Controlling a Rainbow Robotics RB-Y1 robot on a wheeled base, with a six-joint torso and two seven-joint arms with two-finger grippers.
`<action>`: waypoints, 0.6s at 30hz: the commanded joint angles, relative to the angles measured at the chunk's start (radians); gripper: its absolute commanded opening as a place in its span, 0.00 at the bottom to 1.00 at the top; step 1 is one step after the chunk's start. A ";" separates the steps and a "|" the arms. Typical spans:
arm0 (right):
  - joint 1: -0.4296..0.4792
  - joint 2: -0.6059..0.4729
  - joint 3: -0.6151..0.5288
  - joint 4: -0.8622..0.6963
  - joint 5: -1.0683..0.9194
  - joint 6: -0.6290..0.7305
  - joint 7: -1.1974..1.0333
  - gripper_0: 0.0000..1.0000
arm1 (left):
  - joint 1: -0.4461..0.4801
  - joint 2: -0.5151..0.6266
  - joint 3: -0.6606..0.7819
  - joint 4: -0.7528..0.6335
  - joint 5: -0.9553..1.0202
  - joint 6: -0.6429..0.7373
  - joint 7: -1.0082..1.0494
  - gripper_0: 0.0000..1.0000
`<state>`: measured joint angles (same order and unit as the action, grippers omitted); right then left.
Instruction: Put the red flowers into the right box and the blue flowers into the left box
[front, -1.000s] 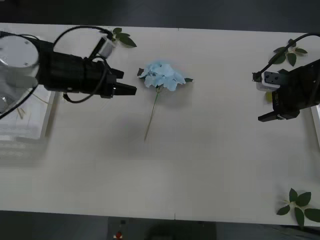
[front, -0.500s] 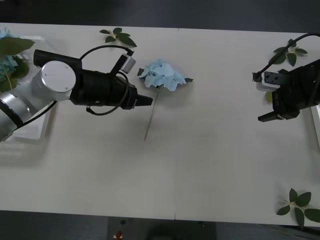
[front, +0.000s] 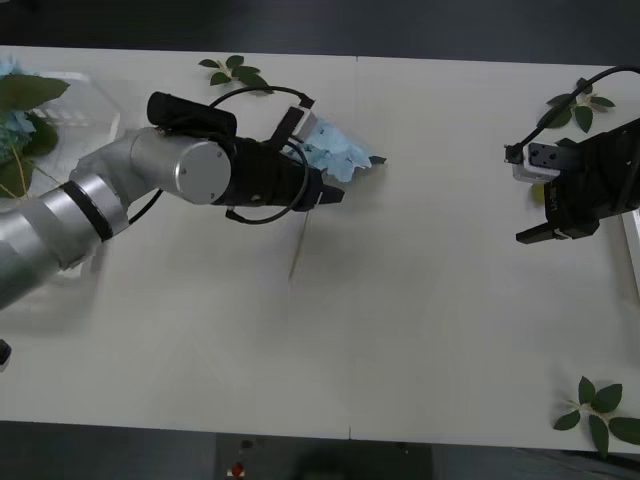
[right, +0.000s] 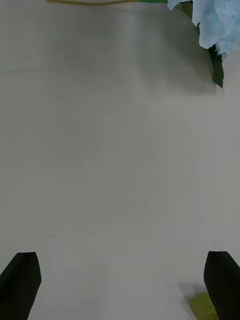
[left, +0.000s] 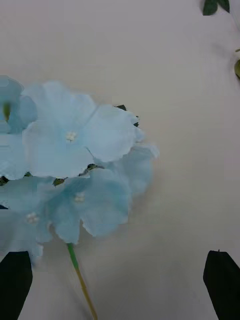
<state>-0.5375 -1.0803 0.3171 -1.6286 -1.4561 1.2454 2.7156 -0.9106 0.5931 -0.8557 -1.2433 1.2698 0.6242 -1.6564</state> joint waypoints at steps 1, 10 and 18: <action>-0.033 -0.024 -0.012 -0.007 -0.009 -0.007 -0.010 0.95 | -0.083 0.007 -0.048 0.025 -0.070 -0.008 0.164 1.00; -0.033 -0.024 -0.012 -0.007 -0.009 -0.007 -0.010 0.95 | -0.125 0.008 -0.086 0.041 -0.230 0.085 0.392 1.00; -0.033 -0.024 -0.012 -0.007 -0.009 -0.007 -0.010 0.95 | -0.149 -0.009 -0.152 0.027 -0.412 0.144 0.596 1.00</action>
<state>-0.5375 -1.0803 0.3171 -1.6286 -1.4561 1.2454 2.7156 -0.9957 0.5928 -0.9613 -1.2041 0.9044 0.7679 -1.1821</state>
